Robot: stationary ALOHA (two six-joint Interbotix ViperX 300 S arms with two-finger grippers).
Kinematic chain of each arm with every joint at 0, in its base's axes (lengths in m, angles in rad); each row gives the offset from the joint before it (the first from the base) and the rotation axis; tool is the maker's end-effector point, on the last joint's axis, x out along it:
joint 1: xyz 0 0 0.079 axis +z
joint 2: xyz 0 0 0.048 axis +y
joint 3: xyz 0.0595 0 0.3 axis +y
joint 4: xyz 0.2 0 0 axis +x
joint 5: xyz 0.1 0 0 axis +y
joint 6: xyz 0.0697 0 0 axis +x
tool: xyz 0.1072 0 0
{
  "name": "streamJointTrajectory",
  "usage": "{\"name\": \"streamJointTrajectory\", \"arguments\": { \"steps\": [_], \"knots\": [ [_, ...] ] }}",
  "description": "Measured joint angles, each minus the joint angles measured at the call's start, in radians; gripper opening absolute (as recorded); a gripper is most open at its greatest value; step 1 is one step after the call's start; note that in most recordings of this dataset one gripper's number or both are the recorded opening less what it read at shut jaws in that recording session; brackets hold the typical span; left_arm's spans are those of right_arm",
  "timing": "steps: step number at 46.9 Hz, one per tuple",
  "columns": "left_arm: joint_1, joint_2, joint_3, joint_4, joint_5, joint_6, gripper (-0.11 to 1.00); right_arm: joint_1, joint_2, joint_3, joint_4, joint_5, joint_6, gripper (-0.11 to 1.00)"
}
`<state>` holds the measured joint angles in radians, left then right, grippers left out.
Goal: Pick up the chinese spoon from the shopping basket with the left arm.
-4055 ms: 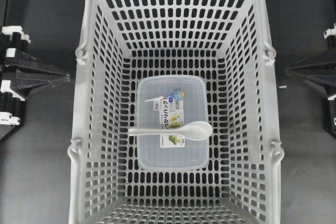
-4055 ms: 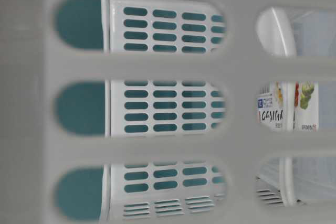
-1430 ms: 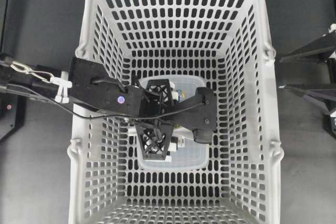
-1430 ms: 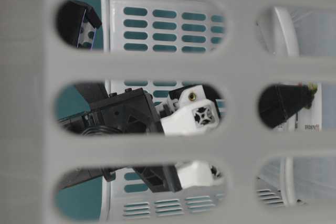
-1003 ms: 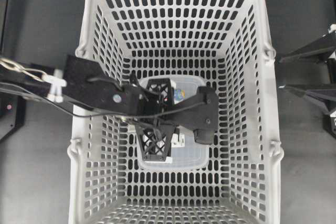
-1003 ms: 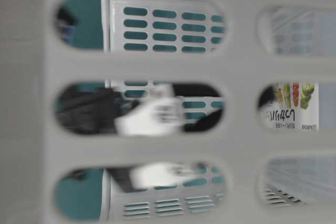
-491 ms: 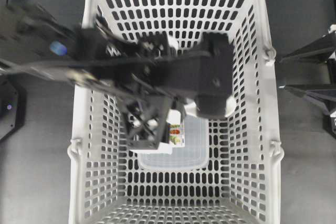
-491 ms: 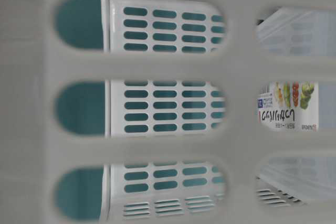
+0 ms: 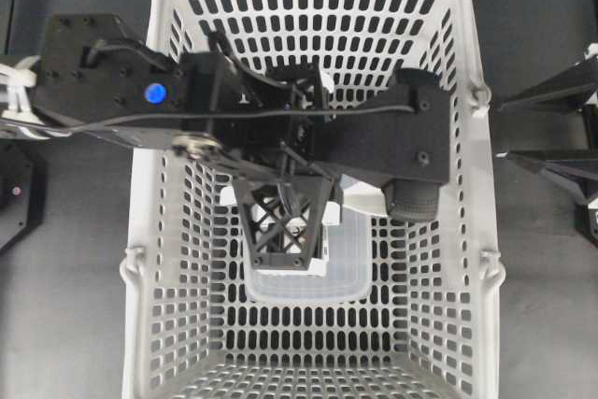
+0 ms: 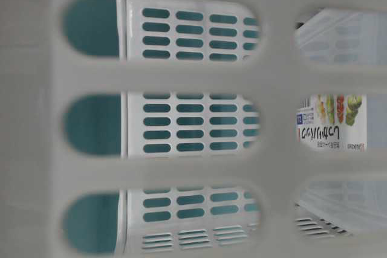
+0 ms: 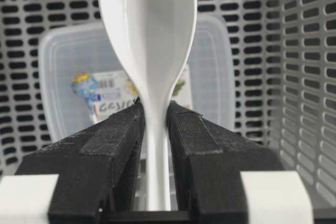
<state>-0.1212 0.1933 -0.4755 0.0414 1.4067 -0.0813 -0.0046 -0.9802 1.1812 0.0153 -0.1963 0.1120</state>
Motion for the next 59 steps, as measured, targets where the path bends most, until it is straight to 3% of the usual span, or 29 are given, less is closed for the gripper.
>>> {"name": "streamJointTrajectory", "arguments": {
  "steps": [30, 59],
  "knots": [
    [-0.003, 0.003, 0.002, -0.002, 0.006, -0.054, 0.14, 0.0, -0.008, 0.0, 0.002, 0.0, 0.0, 0.63],
    [-0.003, 0.003, 0.021, 0.0, 0.003, -0.052, 0.14, 0.0, -0.017, 0.0, 0.002, 0.0, 0.0, 0.63]
  ]
}}
